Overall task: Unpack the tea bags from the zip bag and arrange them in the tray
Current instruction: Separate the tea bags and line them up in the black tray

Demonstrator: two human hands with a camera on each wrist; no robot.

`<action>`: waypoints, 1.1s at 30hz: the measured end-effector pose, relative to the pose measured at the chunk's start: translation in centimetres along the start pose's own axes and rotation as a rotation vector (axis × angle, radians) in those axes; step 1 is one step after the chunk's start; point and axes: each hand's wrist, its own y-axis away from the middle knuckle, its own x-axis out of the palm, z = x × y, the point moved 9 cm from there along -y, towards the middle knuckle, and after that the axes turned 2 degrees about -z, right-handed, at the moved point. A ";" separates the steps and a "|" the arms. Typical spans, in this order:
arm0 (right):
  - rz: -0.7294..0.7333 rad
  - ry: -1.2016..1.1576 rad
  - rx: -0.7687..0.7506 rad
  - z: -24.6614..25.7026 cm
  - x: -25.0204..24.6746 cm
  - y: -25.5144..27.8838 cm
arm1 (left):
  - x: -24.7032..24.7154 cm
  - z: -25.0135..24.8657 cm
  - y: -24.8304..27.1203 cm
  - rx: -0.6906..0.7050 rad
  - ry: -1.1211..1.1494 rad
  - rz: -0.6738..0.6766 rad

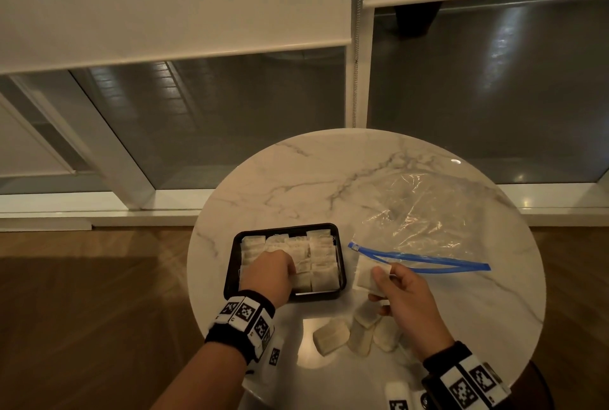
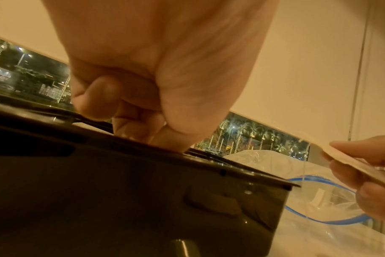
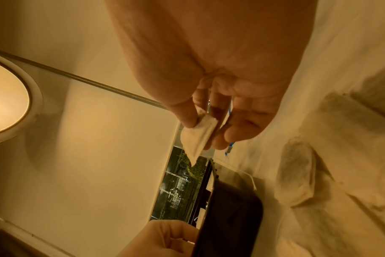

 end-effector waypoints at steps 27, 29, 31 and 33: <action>0.056 0.039 -0.125 2.5 2.1 1.0 | -1.2 -5.8 4.2 0.175 0.914 0.114; 0.071 0.030 -0.125 2.9 2.8 1.1 | -1.5 -5.6 4.0 0.176 0.942 0.081; 0.084 0.021 -0.122 3.3 3.2 1.1 | -2.0 -4.8 3.7 0.173 0.928 0.031; 0.069 0.049 -0.139 3.5 3.2 0.8 | -2.6 -3.3 3.4 0.140 0.858 -0.030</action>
